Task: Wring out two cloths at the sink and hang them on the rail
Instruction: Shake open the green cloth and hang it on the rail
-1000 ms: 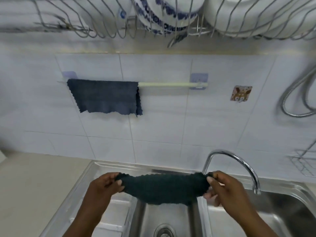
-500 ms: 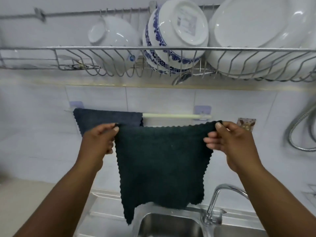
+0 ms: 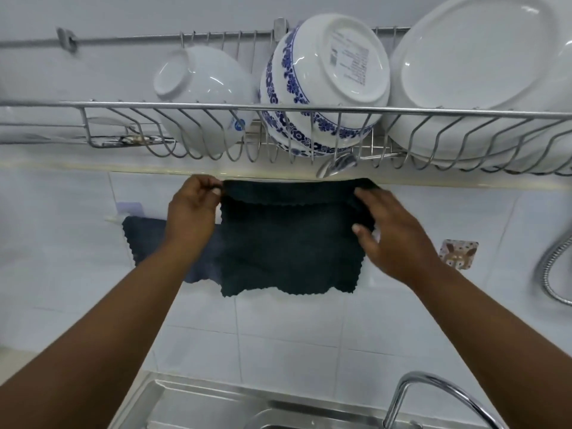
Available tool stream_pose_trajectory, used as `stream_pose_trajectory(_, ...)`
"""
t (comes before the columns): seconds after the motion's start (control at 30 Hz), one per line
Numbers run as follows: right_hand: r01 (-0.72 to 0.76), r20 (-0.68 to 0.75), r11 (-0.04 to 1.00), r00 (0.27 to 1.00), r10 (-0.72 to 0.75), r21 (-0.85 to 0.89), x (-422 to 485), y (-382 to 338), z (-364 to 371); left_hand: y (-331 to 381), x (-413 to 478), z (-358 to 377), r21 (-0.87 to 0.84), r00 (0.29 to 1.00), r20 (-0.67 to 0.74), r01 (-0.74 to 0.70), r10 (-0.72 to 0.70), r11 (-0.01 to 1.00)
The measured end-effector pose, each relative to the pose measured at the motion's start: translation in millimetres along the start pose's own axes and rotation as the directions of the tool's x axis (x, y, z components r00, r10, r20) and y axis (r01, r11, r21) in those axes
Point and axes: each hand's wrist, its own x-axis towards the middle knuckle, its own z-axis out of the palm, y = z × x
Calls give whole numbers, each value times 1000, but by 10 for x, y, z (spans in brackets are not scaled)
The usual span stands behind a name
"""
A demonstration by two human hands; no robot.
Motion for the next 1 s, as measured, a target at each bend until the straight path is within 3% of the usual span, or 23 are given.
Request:
stream_pose_trajectory(0.13,226,253,906,957,-138,-359,-214,240,302,-503,-155,67,345,974,199,-174,109,923)
stream_pose_trajectory(0.23,249,213,878,962,-174,-410,-261,226,365,-732,-230,78,492,933,331,-298,141,818)
stream_pose_trajectory(0.3,241,177,868,968,-180,-435,-206,164,370,-746,-164,92,567,923,334,-357,189,742)
stream_pose_trajectory(0.37,168,194,905,976,-98,-390,-92,67,315,-700,-82,133,636,934,306,-343,182,692)
stream_pose_trajectory(0.47,-110,264,972,951,164,-207,157,-45,216,-629,71,189,713,940,340,-282,36,642)
stream_pose_trajectory(0.57,-176,205,957,953,225,-232,302,-59,235,-493,181,230,777,908,386,-227,-161,587)
stream_pose_trajectory(0.63,-133,149,920,968,200,-369,320,-84,273,-470,201,253,811,907,385,-247,-168,530)
stream_pose_trajectory(0.7,-87,187,872,962,200,-482,318,-126,266,-521,163,257,839,936,343,-266,-83,475)
stream_pose_trajectory(0.8,-37,371,918,907,197,-395,316,-147,181,-621,88,235,787,965,232,-262,124,559)
stream_pose_trajectory(0.83,-26,369,934,915,167,-356,319,-131,136,-632,78,221,759,963,210,-269,168,593)
stream_pose_trajectory(0.93,-7,125,968,991,39,-252,294,-55,28,-679,73,186,727,923,238,-376,302,575)
stream_pose_trajectory(1.0,20,207,981,978,21,-191,263,-48,13,-700,50,182,724,903,285,-422,320,546)
